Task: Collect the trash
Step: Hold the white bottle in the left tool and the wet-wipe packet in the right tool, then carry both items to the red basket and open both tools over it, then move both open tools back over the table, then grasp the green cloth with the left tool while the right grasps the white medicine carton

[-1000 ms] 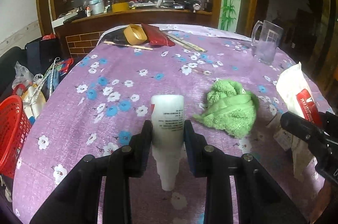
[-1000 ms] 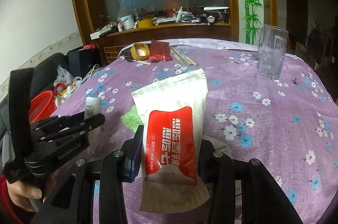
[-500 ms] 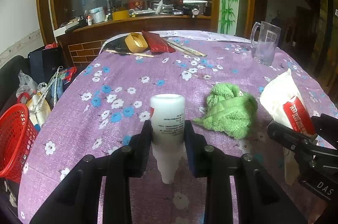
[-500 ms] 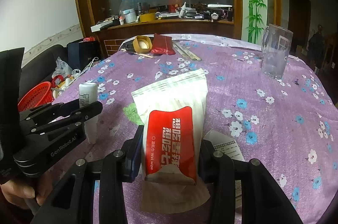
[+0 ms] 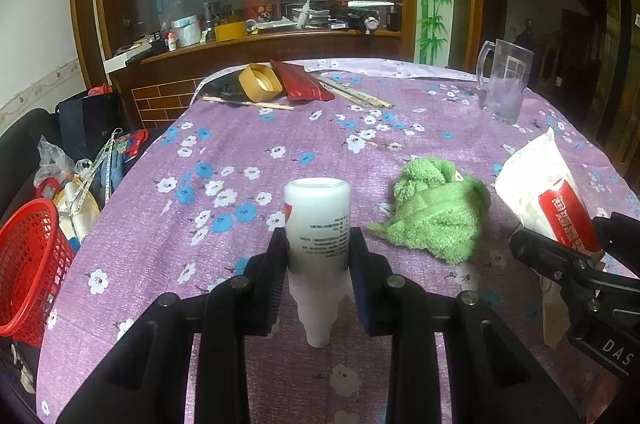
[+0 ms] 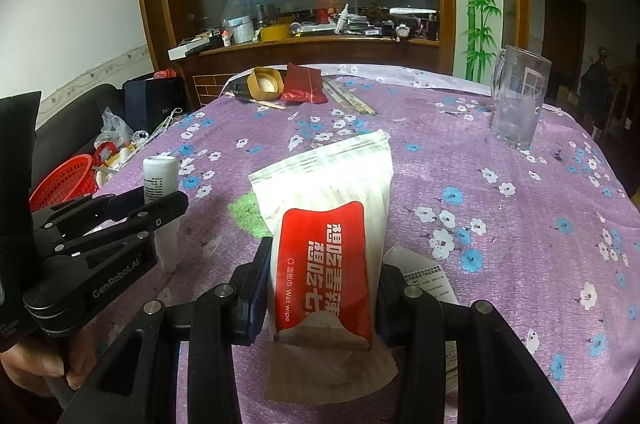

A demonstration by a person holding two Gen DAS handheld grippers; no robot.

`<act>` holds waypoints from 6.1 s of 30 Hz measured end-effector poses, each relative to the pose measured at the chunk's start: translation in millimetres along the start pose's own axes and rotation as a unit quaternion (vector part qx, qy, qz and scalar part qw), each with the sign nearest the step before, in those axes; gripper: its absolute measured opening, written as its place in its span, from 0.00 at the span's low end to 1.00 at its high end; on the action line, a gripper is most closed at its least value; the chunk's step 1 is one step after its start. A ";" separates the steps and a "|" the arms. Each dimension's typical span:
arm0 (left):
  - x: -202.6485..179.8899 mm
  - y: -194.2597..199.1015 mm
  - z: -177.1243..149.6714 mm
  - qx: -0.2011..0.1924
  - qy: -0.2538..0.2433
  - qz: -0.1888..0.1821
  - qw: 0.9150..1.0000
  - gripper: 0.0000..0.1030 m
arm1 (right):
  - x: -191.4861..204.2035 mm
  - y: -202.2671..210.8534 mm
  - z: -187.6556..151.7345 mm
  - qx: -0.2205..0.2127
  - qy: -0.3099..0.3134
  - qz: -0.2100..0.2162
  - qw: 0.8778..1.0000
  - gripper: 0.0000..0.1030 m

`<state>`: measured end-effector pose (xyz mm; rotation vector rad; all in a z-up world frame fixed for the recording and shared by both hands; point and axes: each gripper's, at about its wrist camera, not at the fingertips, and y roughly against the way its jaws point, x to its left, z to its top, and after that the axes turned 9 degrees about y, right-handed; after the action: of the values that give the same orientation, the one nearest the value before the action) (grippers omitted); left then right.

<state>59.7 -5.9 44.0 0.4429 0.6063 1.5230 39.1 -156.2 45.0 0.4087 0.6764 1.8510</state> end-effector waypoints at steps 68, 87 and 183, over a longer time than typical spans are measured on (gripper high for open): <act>17.0 24.8 5.6 0.020 0.023 -0.037 0.999 0.28 | -12.1 13.2 11.5 -0.007 -0.052 -0.008 0.999 0.45; 276.3 93.4 32.3 -0.024 0.155 0.098 0.983 0.28 | 202.3 -28.0 130.4 0.035 0.052 0.158 0.986 0.45; -73.9 -50.5 25.4 0.119 -0.046 -0.089 0.988 0.51 | -97.4 33.2 -30.4 0.004 -0.139 0.010 0.990 0.36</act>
<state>118.7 -77.6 39.2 0.6216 0.7383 1.2577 33.3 -263.4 45.6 0.6667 0.4900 1.7663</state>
